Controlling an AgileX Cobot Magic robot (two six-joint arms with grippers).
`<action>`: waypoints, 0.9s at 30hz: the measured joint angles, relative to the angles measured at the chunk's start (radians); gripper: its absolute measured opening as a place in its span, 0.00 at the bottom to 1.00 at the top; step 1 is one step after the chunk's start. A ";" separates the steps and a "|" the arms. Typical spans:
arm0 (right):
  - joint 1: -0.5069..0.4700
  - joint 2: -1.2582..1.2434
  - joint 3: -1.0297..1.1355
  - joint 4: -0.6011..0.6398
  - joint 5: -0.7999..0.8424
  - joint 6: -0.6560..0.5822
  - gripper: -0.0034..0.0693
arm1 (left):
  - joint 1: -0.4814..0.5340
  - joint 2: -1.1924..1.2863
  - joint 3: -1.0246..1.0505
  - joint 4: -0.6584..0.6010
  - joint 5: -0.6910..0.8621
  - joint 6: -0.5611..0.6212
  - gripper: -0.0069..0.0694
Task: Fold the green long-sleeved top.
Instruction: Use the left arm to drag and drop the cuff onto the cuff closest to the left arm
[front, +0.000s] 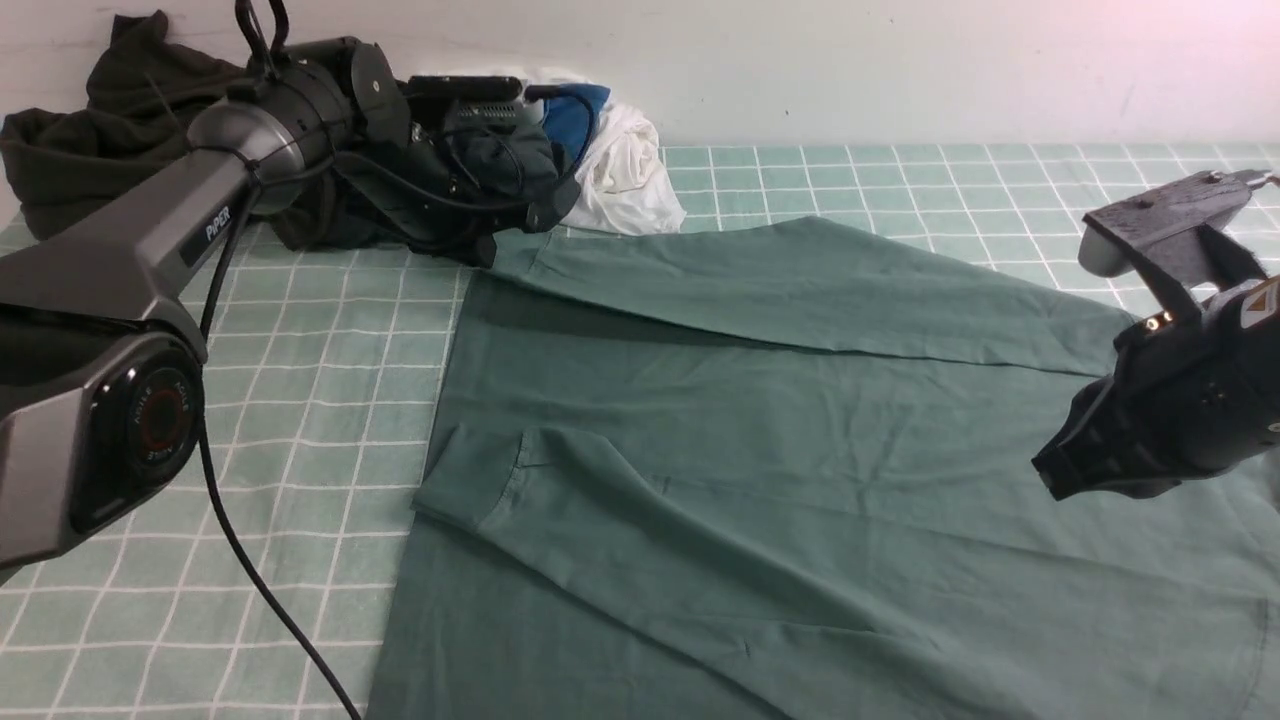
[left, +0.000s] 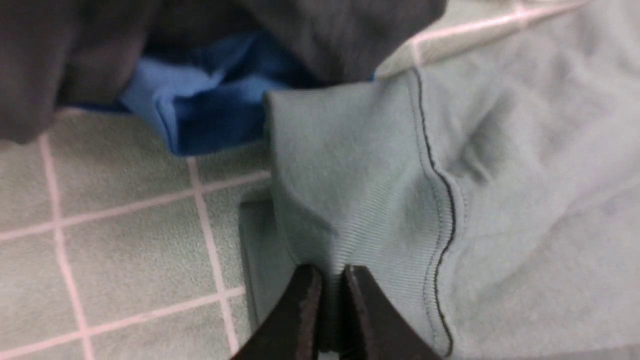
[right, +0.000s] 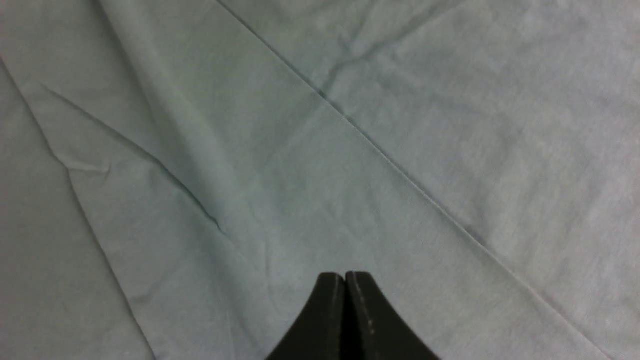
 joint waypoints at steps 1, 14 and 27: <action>0.000 0.000 0.000 -0.002 0.000 0.000 0.03 | 0.000 -0.009 -0.001 -0.001 0.029 0.000 0.13; 0.000 0.000 0.000 -0.003 0.042 -0.001 0.03 | -0.039 -0.186 0.229 0.020 0.252 0.047 0.13; 0.073 -0.155 0.000 -0.007 0.094 0.017 0.03 | -0.222 -0.671 0.993 0.166 -0.024 -0.054 0.13</action>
